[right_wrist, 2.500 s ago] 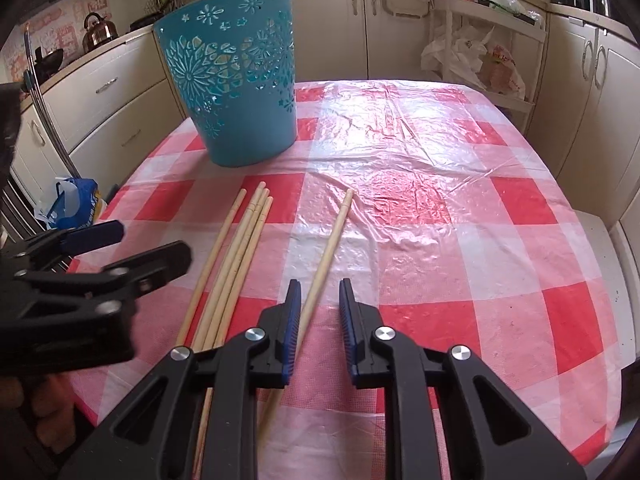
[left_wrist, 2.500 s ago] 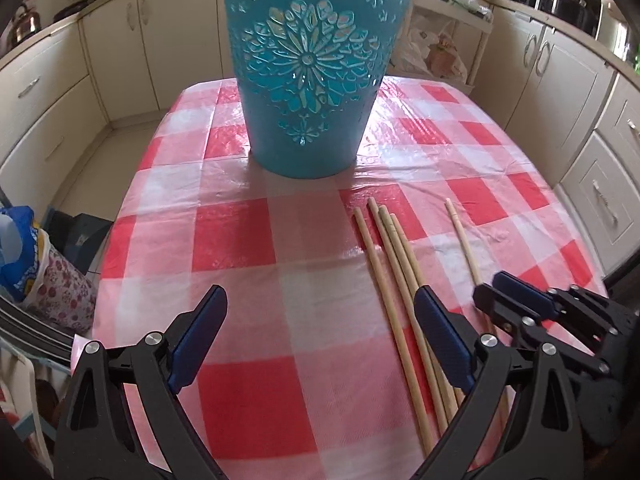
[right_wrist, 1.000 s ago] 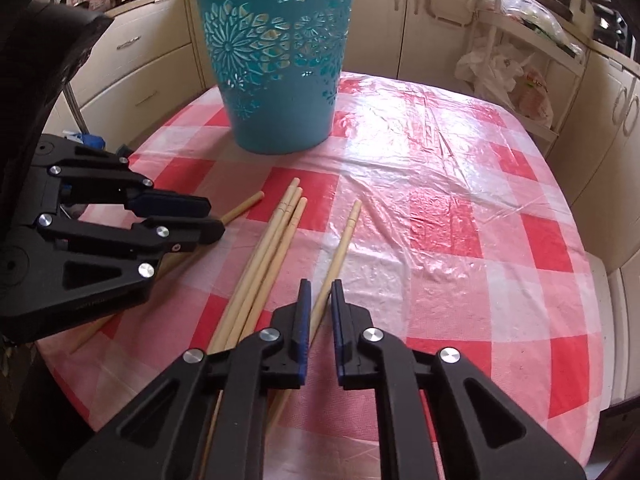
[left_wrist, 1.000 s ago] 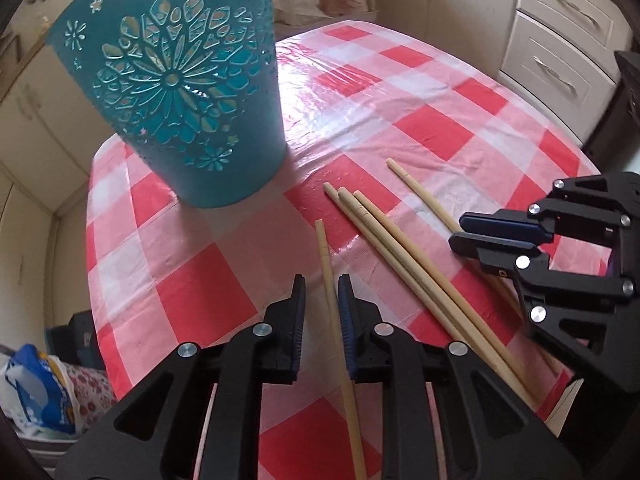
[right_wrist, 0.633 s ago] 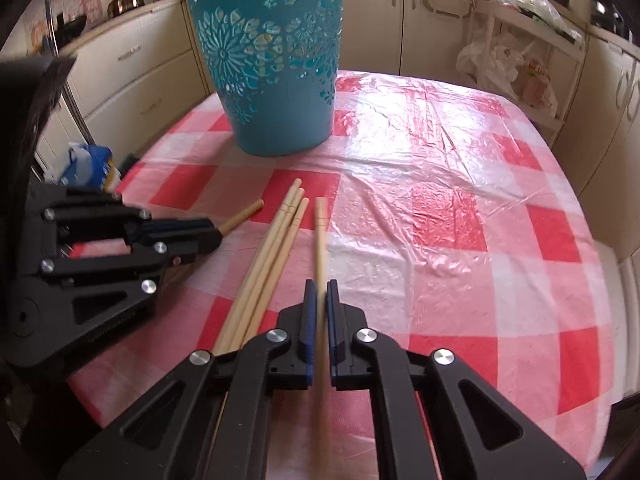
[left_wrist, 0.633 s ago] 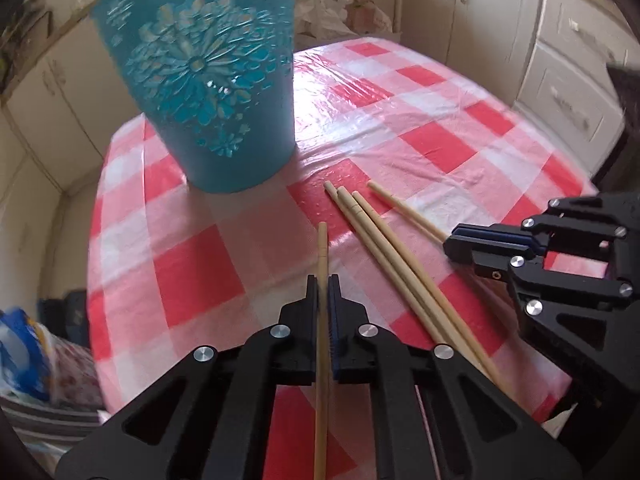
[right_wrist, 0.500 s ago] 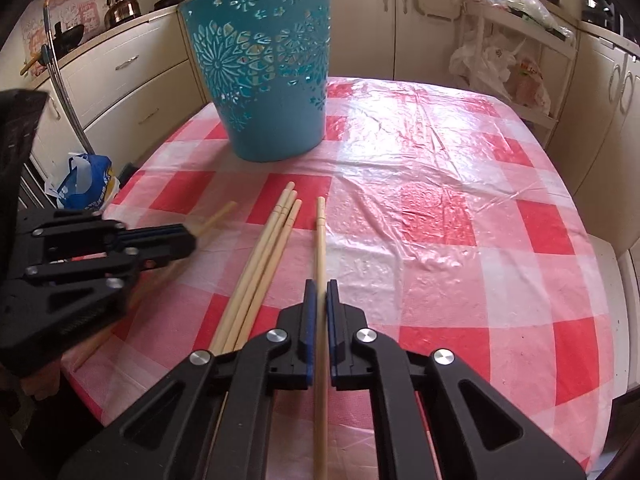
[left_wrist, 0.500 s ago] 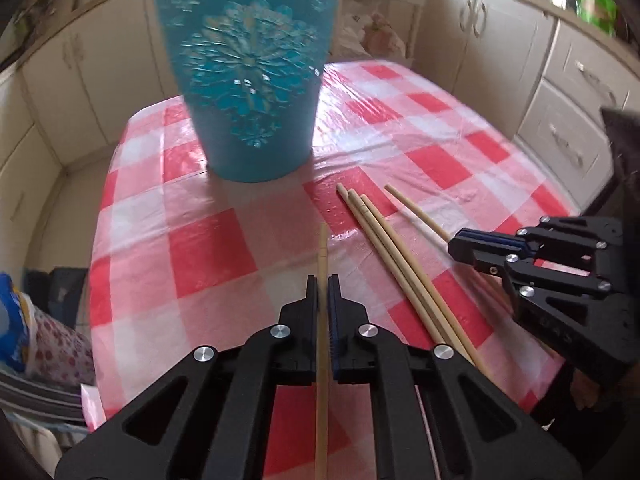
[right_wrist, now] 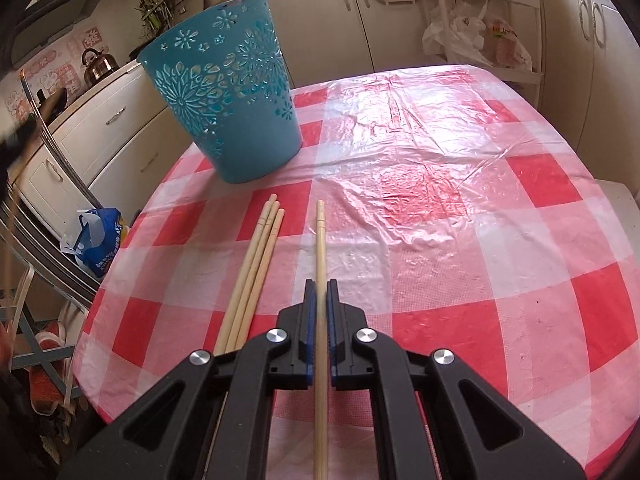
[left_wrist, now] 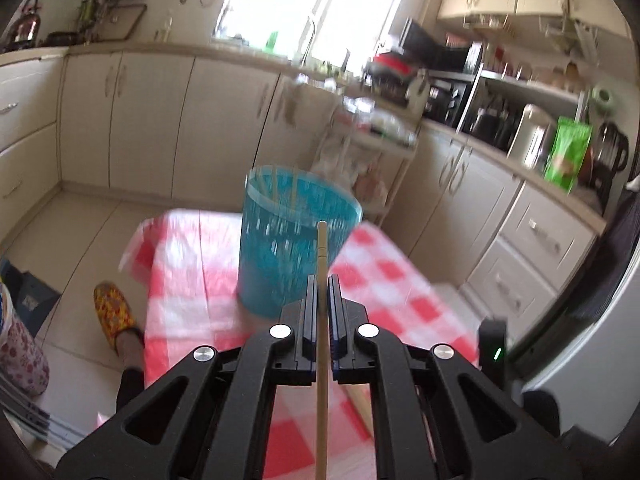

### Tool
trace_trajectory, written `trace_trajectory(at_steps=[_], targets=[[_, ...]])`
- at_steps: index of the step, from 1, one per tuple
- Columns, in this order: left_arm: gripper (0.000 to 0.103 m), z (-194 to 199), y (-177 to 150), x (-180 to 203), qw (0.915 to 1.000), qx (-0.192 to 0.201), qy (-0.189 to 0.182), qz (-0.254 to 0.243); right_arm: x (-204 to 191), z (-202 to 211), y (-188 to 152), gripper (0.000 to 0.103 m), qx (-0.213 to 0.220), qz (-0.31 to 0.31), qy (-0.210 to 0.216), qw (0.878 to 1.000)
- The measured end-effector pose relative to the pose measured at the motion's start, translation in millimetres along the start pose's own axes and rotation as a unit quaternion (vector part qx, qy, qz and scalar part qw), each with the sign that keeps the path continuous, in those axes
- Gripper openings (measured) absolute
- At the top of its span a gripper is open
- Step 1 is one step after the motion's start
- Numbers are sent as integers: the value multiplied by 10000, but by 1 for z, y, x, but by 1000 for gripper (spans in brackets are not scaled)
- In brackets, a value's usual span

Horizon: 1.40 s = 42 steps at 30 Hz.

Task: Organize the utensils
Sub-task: 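Close the right tool on a stick while the left tool lifts its stick over the bin, then open the left tool to drop its stick into the teal bin while the right tool carries its stick over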

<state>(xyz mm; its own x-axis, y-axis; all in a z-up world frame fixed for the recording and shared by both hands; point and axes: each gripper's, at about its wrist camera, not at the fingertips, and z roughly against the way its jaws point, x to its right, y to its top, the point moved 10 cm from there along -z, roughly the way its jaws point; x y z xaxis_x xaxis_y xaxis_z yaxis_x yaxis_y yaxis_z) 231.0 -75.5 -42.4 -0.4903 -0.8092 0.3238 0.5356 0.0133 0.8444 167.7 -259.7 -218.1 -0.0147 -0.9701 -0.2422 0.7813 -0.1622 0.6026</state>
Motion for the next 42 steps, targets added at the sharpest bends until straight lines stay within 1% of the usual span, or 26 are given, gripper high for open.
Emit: trace_trajectory(at_steps=[3, 6, 9, 14, 19, 22, 25, 29, 33, 36, 40, 42], targets=[[5, -2, 44, 6, 9991, 407, -70, 22, 0, -1, 1, 6, 2, 5, -29, 10000], [5, -4, 76, 10, 9974, 712, -48, -77, 0, -2, 1, 6, -12, 24, -36, 10000], [5, -17, 110, 12, 9950, 991, 19, -99, -1, -2, 1, 6, -19, 144, -122, 9998], [5, -47, 149, 12, 9916, 1295, 60, 31, -3, -3, 2, 6, -59, 239, -214, 9995], [5, -80, 179, 2, 9864, 1594, 315, 238, -2, -4, 3, 6, -112, 201, -192, 9996], [5, -93, 194, -4, 9810, 1838, 557, 272, -1, -4, 4, 6, -131, 230, -240, 9994], [5, -105, 197, -11, 9776, 1947, 747, 284, -3, -5, 4, 6, -142, 355, -354, 9986], [5, -128, 191, -19, 9774, 1872, 943, 280, -4, -5, 4, 6, -148, 434, -410, 9981], [5, -137, 177, -23, 9775, 1789, 1105, 193, -4, -5, 4, 6, -160, 421, -395, 9982], [5, -141, 164, -23, 9786, 1674, 1193, 78, -5, -5, 4, 6, -177, 468, -427, 9978], [5, -146, 144, -28, 9817, 1386, 1305, -12, -5, -5, 3, 6, -199, 478, -424, 9978], [6, -148, 134, -30, 9844, 1183, 1297, -61, -5, -5, 3, 6, -207, 483, -422, 9977]])
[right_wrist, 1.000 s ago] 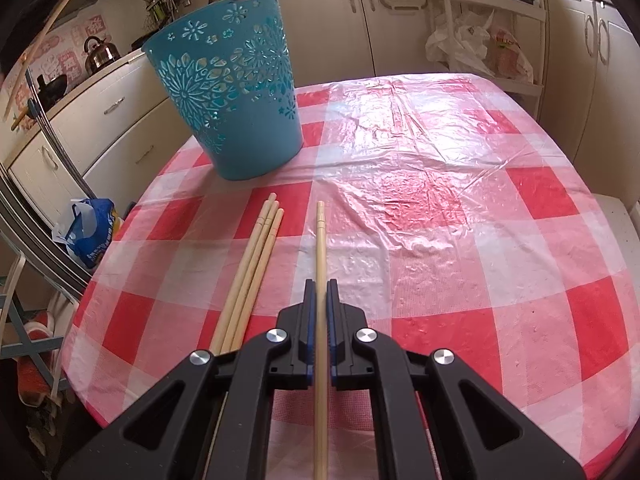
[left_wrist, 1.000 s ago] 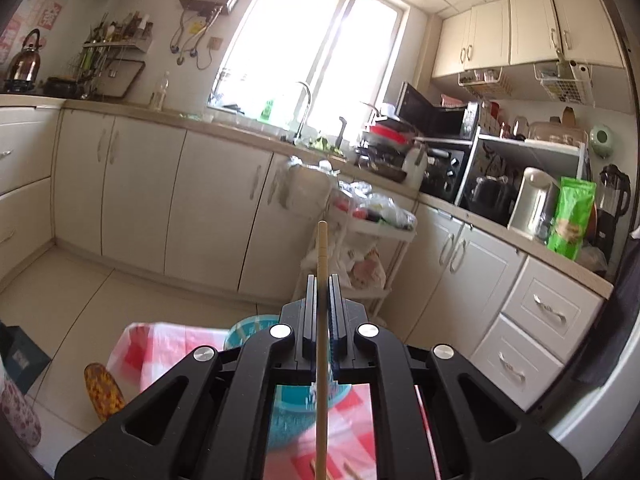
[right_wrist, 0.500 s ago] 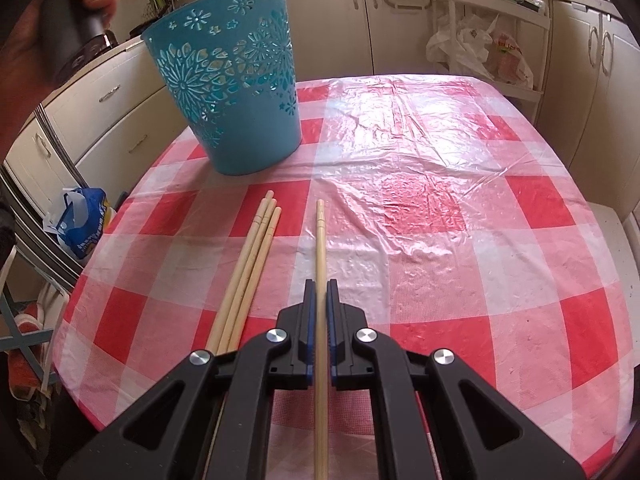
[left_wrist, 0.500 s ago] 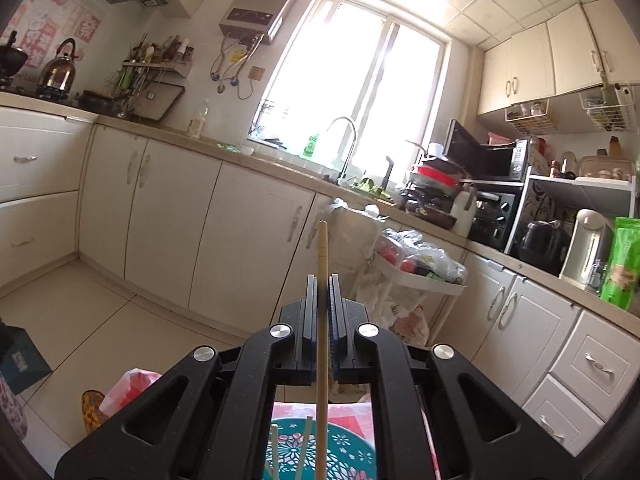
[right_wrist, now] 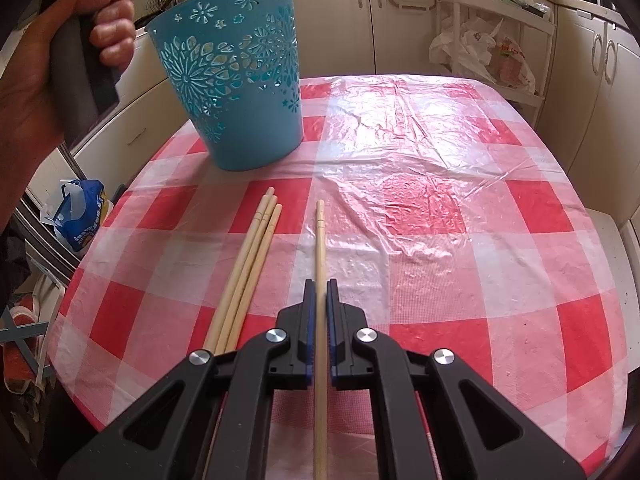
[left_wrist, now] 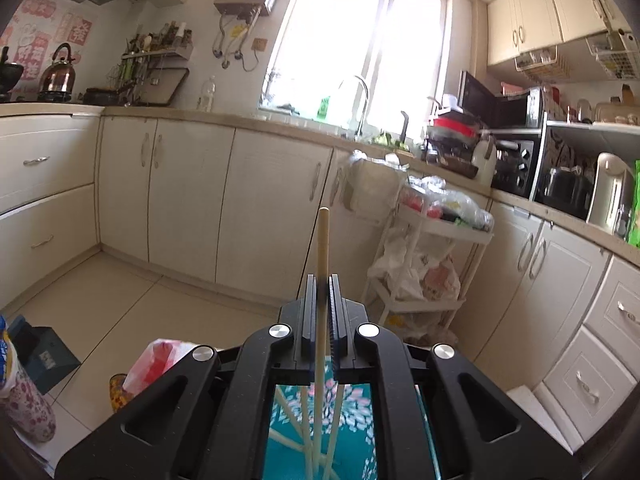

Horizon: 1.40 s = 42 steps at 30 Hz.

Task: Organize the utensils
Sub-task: 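Open the left tool to drop its stick into the teal bin while the right tool carries its stick over, then open the right tool over the teal bin to drop its stick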

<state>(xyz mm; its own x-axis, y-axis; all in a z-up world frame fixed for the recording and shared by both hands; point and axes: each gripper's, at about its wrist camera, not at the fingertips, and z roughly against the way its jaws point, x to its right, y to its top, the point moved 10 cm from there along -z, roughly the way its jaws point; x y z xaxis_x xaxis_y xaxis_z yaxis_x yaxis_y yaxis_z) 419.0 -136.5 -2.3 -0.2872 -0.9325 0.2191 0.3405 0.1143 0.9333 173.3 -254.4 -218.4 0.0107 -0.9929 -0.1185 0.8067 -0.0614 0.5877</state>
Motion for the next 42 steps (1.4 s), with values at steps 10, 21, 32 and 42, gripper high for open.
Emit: trace_trajectory(at_steps=[10, 21, 32, 42], targets=[[61, 53, -26, -32, 9998, -181, 106, 60, -8, -3, 2, 13, -45, 471, -380, 9982], [84, 118, -140, -114, 9893, -746, 567, 1117, 15, 24, 15, 6, 453, -793, 633, 9938], [84, 111, -191, -120, 9807, -1137, 190, 1577, -25, 116, 156, 6, 2427, -1064, 1801, 9473], [84, 105, -192, -117, 9770, -1208, 22, 1758, -62, 99, 306, 6, 3533, -953, 1175, 9232]])
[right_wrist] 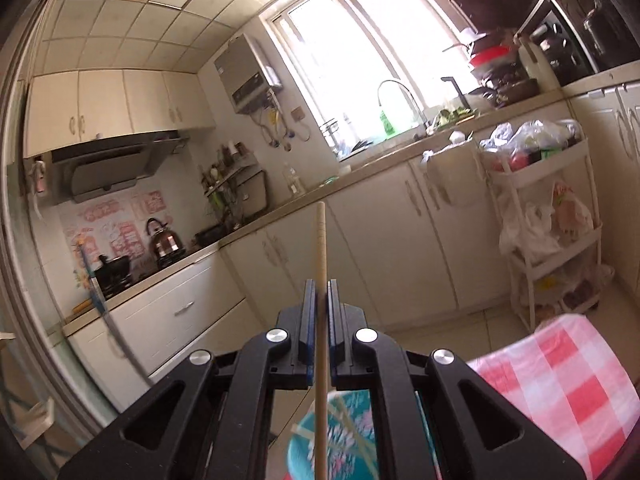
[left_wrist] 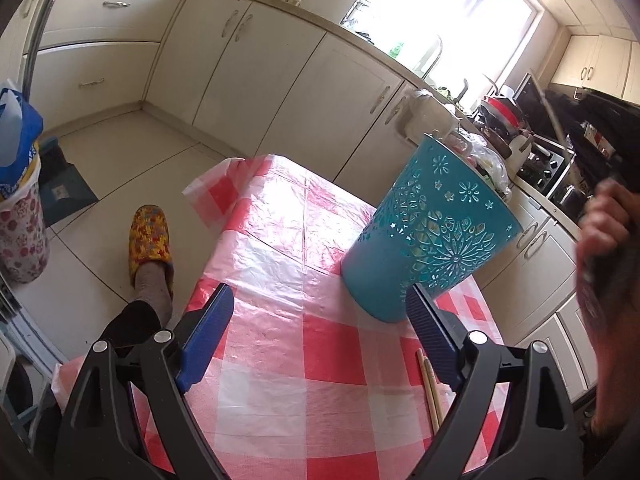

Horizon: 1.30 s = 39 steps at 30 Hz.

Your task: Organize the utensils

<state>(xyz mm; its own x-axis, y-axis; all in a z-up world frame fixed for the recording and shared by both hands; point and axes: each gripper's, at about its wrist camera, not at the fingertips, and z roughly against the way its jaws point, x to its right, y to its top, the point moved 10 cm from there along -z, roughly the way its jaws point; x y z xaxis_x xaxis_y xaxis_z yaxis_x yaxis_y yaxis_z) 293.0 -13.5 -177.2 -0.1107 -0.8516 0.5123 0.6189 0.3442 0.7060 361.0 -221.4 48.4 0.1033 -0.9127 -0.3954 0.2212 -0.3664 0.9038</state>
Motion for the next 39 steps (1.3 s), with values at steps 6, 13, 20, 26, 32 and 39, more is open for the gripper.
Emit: trace_trajectory(at_steps=[6, 13, 20, 26, 32, 39], targets=[[84, -1, 0, -2, 9999, -21, -134, 87, 13, -41, -34, 6, -624, 296, -527, 9962], [84, -2, 0, -4, 9998, -33, -95, 152, 8, -3, -69, 11, -1028, 578, -392, 9923], [85, 0, -4, -4, 9994, -154, 296, -59, 4, 112, -119, 46, -1436, 773, -390, 9858], [88, 48, -19, 23, 9933, -214, 724, -875, 21, 209, -198, 66, -2082, 768, -910, 9708], [95, 127, -27, 55, 9843, -48, 996, -1456, 26, 279, -235, 71, -2400, 314, -1178, 9631], [95, 205, -41, 78, 9705, -23, 1192, -2095, 3, 325, -214, 84, -2092, 268, -1191, 9702]])
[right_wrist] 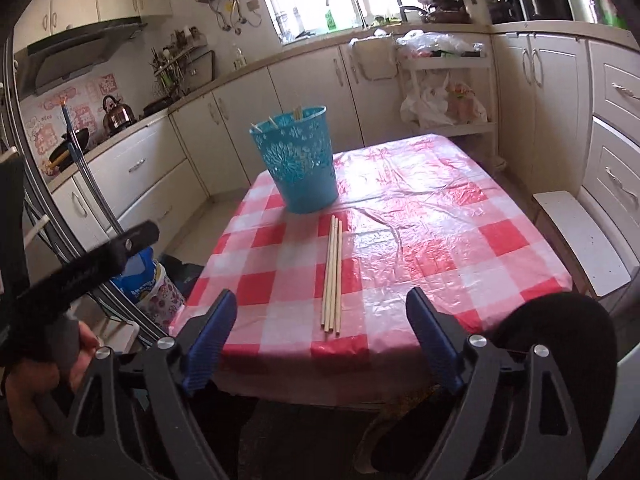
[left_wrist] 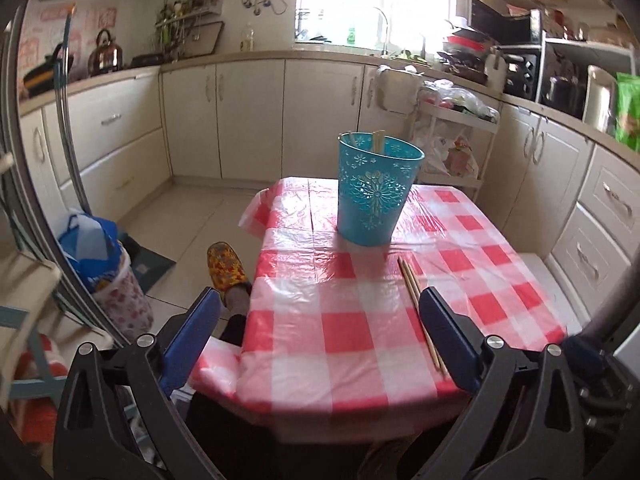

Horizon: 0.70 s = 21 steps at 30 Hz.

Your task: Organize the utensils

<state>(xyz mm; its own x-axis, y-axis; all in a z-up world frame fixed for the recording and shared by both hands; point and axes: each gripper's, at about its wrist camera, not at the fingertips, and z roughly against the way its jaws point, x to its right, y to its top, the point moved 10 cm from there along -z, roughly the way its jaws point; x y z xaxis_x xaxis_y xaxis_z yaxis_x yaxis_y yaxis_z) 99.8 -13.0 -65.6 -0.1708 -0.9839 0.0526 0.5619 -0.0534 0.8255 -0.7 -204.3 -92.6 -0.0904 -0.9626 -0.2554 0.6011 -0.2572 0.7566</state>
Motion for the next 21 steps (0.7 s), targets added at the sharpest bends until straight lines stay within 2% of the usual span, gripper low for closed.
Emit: trace_trajectory(at_steps=[5, 13, 17, 21], targets=[[95, 41, -7, -1, 9992, -6, 274, -302, -22, 30, 6, 90, 128, 138, 57, 9998], [95, 89, -22, -5, 9997, -80, 102, -185, -41, 82, 4, 95, 413, 363, -5, 9985], [95, 103, -24, -4, 9997, -32, -6, -255, -42, 92, 6, 96, 540, 415, -94, 9976], [95, 106, -29, -1, 9993, -277, -218, -156, -44, 91, 1, 96, 477, 478, -137, 9976]])
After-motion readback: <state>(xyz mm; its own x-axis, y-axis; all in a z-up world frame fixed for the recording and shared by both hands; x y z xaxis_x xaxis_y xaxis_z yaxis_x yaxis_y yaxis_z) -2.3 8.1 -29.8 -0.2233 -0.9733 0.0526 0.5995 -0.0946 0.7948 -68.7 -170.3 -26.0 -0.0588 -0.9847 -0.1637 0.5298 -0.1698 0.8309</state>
